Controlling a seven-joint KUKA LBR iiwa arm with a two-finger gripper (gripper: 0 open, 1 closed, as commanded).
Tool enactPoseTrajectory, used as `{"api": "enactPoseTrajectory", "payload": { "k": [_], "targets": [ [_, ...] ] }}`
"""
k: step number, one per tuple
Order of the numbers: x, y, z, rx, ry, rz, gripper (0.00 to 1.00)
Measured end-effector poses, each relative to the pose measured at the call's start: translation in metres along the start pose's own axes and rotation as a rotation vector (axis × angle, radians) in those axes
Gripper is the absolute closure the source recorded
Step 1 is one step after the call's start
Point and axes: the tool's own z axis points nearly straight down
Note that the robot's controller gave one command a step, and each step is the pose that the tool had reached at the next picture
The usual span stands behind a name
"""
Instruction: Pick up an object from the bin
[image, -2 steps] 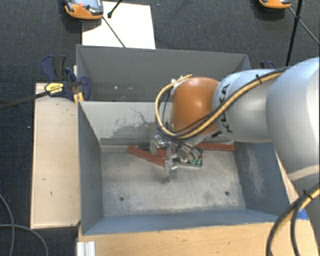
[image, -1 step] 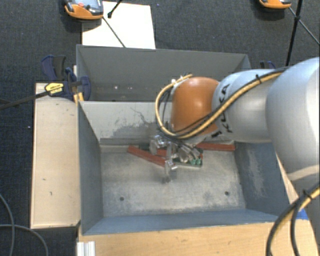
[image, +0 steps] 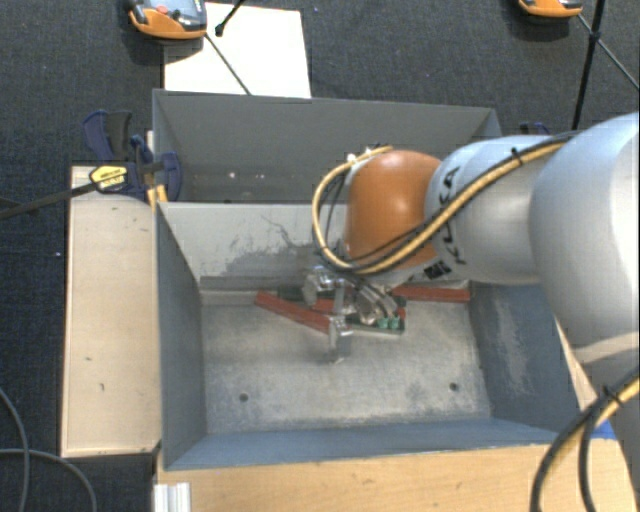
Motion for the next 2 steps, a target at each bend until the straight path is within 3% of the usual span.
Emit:
{"api": "enactPoseTrajectory", "payload": {
  "k": [1,2],
  "targets": [
    [0.015,-0.042,-0.006,0.0,0.004,-0.004,0.0],
    [0.021,-0.07,-0.006,0.002,0.005,-0.016,0.0]
  ]
}}
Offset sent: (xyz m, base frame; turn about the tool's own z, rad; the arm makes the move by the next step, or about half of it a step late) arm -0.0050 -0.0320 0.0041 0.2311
